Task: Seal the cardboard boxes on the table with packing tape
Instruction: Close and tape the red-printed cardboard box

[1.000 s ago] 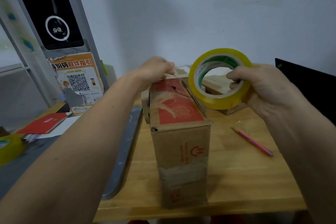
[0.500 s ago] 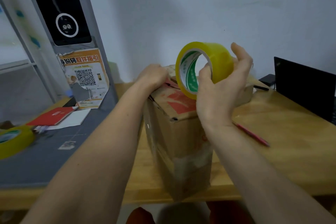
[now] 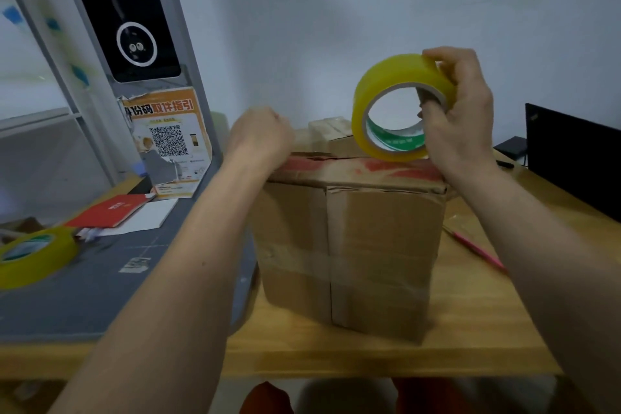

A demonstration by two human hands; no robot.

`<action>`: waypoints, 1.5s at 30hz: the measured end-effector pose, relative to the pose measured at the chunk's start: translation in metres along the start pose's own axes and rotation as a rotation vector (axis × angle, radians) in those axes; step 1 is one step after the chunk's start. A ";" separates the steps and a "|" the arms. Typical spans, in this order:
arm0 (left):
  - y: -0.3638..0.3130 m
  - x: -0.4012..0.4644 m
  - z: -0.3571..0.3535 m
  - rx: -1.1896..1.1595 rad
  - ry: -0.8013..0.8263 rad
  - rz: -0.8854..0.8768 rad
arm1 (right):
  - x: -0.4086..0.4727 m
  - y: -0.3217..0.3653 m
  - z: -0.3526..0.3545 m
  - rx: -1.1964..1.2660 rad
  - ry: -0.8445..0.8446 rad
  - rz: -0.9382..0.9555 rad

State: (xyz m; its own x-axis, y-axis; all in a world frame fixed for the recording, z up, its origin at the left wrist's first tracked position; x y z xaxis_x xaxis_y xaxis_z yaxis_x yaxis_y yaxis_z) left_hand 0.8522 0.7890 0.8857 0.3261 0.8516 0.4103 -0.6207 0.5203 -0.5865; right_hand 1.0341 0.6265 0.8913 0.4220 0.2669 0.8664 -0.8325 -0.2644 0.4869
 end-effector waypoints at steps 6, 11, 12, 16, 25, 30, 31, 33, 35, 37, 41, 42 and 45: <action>0.000 0.015 -0.009 0.019 0.130 -0.043 | 0.015 0.003 -0.003 -0.159 0.156 0.004; 0.004 0.027 -0.017 0.196 0.142 -0.066 | 0.034 0.007 -0.027 -0.329 0.375 0.059; 0.004 0.028 -0.018 0.238 0.136 -0.069 | 0.037 0.006 -0.032 -0.344 0.417 0.054; 0.006 0.030 -0.023 0.345 0.145 -0.091 | 0.044 0.003 -0.039 -0.366 0.475 0.055; -0.011 0.028 -0.028 0.624 0.169 -0.240 | 0.055 0.010 -0.060 -0.416 0.635 0.071; -0.017 0.026 -0.036 0.799 0.137 -0.342 | 0.054 0.012 -0.064 -0.438 0.627 0.087; -0.018 0.026 -0.036 0.830 0.142 -0.352 | 0.053 0.012 -0.064 -0.438 0.626 0.084; -0.012 0.029 -0.033 0.884 0.165 -0.340 | 0.052 0.011 -0.063 -0.439 0.622 0.074; -0.001 0.031 -0.023 0.882 0.126 -0.257 | 0.051 0.011 -0.061 -0.444 0.607 0.075; 0.002 0.025 -0.011 0.747 0.000 -0.244 | 0.050 0.013 -0.060 -0.448 0.586 0.084; -0.015 -0.017 -0.009 0.160 -0.062 -0.486 | 0.049 0.016 -0.059 -0.480 0.567 0.109; -0.019 -0.027 -0.019 0.076 0.089 -0.480 | 0.049 0.016 -0.060 -0.484 0.568 0.116; -0.017 -0.046 -0.047 0.280 0.435 -0.429 | 0.046 0.014 -0.062 -0.481 0.567 0.118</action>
State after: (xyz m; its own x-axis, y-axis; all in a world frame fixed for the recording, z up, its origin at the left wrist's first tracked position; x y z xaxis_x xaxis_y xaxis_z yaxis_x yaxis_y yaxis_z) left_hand 0.8817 0.7443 0.8438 0.8066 0.5513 0.2131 -0.5142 0.8324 -0.2068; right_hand 1.0199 0.6924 0.9314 0.1789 0.7327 0.6566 -0.9806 0.0788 0.1793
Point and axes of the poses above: each hand's wrist, its own x-axis towards the middle knuckle, its own z-axis out of the back of the hand, y = z × x, the point moved 7 cm from there along x, towards the middle knuckle
